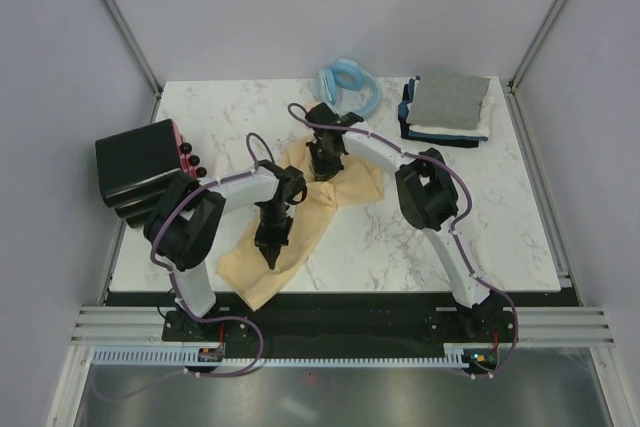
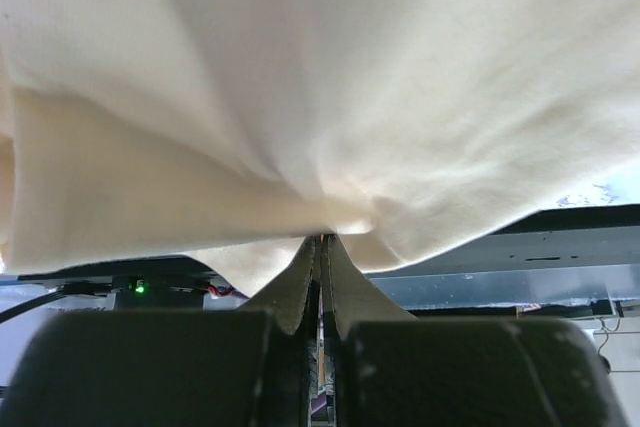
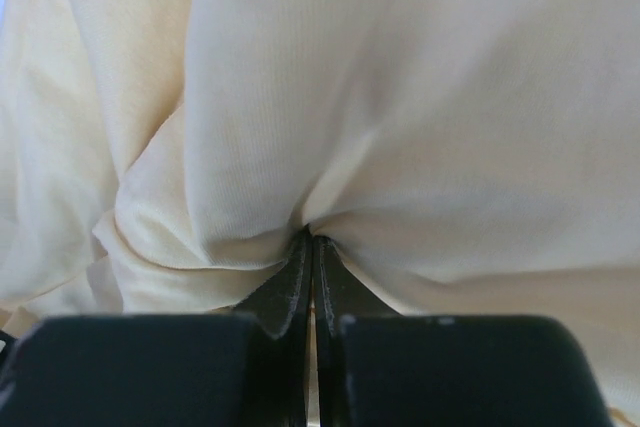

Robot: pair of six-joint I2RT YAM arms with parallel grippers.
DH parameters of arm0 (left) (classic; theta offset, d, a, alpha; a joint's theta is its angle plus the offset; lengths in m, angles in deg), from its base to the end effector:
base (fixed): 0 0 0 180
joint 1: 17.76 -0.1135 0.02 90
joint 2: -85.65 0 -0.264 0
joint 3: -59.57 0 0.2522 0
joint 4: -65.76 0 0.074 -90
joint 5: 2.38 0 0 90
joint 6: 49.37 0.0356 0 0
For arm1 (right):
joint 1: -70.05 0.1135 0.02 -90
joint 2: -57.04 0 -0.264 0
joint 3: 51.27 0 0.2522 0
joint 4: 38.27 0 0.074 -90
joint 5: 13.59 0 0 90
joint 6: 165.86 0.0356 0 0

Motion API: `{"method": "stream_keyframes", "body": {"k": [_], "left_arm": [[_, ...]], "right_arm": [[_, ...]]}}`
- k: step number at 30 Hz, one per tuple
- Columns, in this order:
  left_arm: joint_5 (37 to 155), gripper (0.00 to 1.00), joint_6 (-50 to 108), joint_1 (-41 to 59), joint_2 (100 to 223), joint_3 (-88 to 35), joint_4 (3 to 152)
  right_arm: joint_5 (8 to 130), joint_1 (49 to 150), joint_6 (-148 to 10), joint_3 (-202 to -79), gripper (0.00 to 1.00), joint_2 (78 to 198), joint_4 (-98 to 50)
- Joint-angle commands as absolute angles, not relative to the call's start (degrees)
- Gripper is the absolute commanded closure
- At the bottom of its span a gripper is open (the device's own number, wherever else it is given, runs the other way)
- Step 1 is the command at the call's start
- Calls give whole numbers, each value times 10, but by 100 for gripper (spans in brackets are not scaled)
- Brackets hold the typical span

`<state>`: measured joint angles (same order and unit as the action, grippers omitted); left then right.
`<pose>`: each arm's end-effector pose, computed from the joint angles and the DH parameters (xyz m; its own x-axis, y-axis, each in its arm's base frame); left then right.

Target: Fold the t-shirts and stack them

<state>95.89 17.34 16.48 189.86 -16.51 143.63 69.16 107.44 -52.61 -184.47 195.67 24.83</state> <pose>0.2262 -0.1602 0.1455 -0.9371 0.1645 0.3078 0.1671 0.9858 -0.0180 0.4018 0.3128 0.1624 -0.9316 -0.2192 -0.2899 -0.2953 0.9215 0.2524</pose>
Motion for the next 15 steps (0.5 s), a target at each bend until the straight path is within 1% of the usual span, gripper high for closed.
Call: {"method": "stream_keyframes", "body": {"k": [1,5,15], "left_arm": [[976,98,160,167,1870,-188,1436],[981,98,159,169,1866,-190,1437],[971,98,144,174,1850,-162,1432]], "right_arm": [[639,1103,-506,-1823,96,1978,230],[596,1121,-503,-1843,98,1984,230],[550,1147,-523,-1856,100,1981,232]]}}
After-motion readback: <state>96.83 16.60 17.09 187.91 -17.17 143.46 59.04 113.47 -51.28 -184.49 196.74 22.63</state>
